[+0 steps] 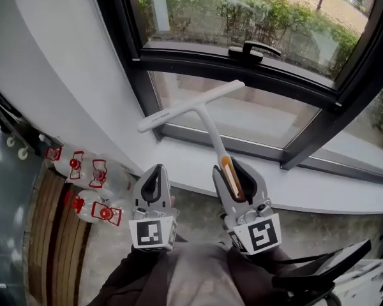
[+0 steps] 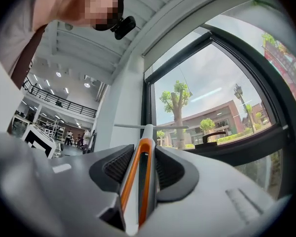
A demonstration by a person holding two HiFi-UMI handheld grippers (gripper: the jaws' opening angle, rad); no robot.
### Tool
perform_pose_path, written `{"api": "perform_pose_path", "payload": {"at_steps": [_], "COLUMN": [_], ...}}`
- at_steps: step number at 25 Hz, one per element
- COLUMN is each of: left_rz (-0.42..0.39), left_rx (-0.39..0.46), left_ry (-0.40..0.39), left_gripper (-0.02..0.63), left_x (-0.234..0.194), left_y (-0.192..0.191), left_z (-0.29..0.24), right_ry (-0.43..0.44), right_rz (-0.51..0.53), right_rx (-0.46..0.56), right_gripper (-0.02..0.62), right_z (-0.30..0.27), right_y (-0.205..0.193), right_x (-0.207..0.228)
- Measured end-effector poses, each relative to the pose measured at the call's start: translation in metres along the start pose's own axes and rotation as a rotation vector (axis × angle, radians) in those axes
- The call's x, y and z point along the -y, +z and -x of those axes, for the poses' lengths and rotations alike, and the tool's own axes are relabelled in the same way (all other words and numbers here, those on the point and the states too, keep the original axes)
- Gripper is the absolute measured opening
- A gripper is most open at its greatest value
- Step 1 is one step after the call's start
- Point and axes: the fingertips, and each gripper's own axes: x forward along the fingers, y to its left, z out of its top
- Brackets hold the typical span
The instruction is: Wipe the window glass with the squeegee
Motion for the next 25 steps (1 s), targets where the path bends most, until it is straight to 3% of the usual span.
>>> {"api": "perform_pose_path", "payload": {"at_steps": [6, 10, 16, 25], "left_rz": [-0.085, -0.084, -0.072, -0.061], "left_rx": [-0.038, -0.010, 0.130, 0.259], "left_ry": [-0.138, -0.204, -0.154, -0.095], "left_gripper": [0.002, 0.002, 0.002, 0.002], "left_x": [-0.084, -0.122, -0.168, -0.198], "left_y": [0.023, 0.073, 0.164, 0.270], "left_z": [-0.104, -0.177, -0.261, -0.317], "right_ry": [-0.183, -0.289, -0.354, -0.384], "right_rz": [-0.022, -0.007, 0.056, 0.136], "right_rx": [0.033, 0.093, 0.209, 0.351], "right_gripper": [0.132, 0.132, 0.132, 0.132], "right_z": [-0.124, -0.192, -0.265, -0.355], "right_y": [-0.009, 0.014, 0.083, 0.170], "right_x": [-0.010, -0.005, 0.020, 0.052]}}
